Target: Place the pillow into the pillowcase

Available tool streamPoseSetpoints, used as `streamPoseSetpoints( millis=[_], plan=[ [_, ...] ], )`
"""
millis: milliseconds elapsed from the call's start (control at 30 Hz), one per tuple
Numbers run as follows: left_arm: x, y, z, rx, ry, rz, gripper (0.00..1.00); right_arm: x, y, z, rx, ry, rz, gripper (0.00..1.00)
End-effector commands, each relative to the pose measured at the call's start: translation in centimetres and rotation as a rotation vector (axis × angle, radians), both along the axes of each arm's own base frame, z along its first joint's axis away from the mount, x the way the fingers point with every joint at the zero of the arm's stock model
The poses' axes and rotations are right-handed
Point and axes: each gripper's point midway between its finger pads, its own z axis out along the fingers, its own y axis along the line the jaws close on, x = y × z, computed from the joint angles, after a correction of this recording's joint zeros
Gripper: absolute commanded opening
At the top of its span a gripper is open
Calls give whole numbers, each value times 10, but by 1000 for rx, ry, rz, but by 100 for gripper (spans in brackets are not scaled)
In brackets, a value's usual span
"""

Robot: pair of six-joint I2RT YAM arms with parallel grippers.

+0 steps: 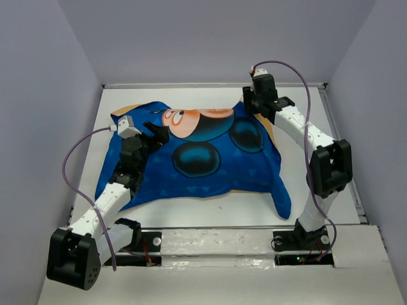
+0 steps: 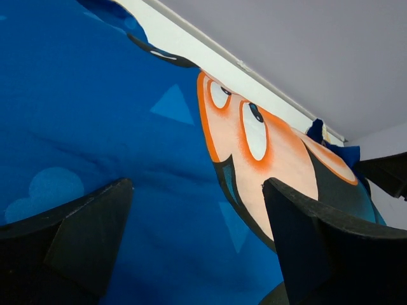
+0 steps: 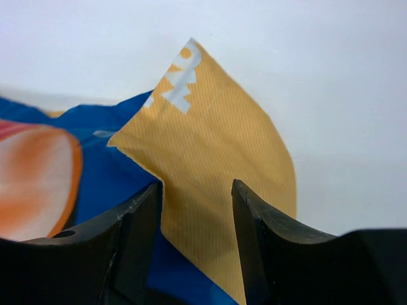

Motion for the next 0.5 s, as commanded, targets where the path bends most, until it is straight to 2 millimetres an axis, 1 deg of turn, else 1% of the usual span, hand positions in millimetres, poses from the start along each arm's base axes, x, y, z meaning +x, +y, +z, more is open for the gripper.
streamPoseSetpoints(
  millis=[0,33,67,100,133,167,200,233,267,300,333,367,400,433,467],
  plan=[
    [-3,7,-9,15,9,36,99,37,-32,25,-33,-98,-85,53],
    [-3,9,-7,13,3,41,99,46,-46,26,-24,-101,-114,49],
    [-4,9,-6,12,0,39,99,52,-52,22,-2,-91,-113,43],
    [-4,9,-2,11,-7,38,99,60,-63,8,17,-66,-154,25],
    [-6,9,4,9,-18,37,99,70,-96,12,33,-79,-228,11],
    [-7,8,12,3,-33,28,99,77,-109,3,60,-61,-247,0],
    [-9,7,18,-1,-45,22,99,81,-122,4,103,-64,-285,0],
    [-14,6,28,-10,-66,7,99,85,-137,13,120,-85,-319,0],
    [-16,6,40,-15,-89,3,99,86,-168,18,111,-103,-397,0],
    [-19,6,41,-11,-91,1,99,87,-181,24,104,-121,-435,0],
    [-23,7,59,-11,-131,-3,99,88,-189,34,97,-144,-456,0],
    [-26,8,69,-5,-144,-6,99,90,-197,51,65,-184,-476,12],
    [-29,9,78,0,-160,-9,99,91,-199,60,63,-204,-487,29],
    [-36,11,85,21,-173,-16,99,91,-198,69,63,-217,-479,50],
    [-38,11,92,32,-183,-20,99,91,-193,73,81,-217,-450,98]
  ],
)
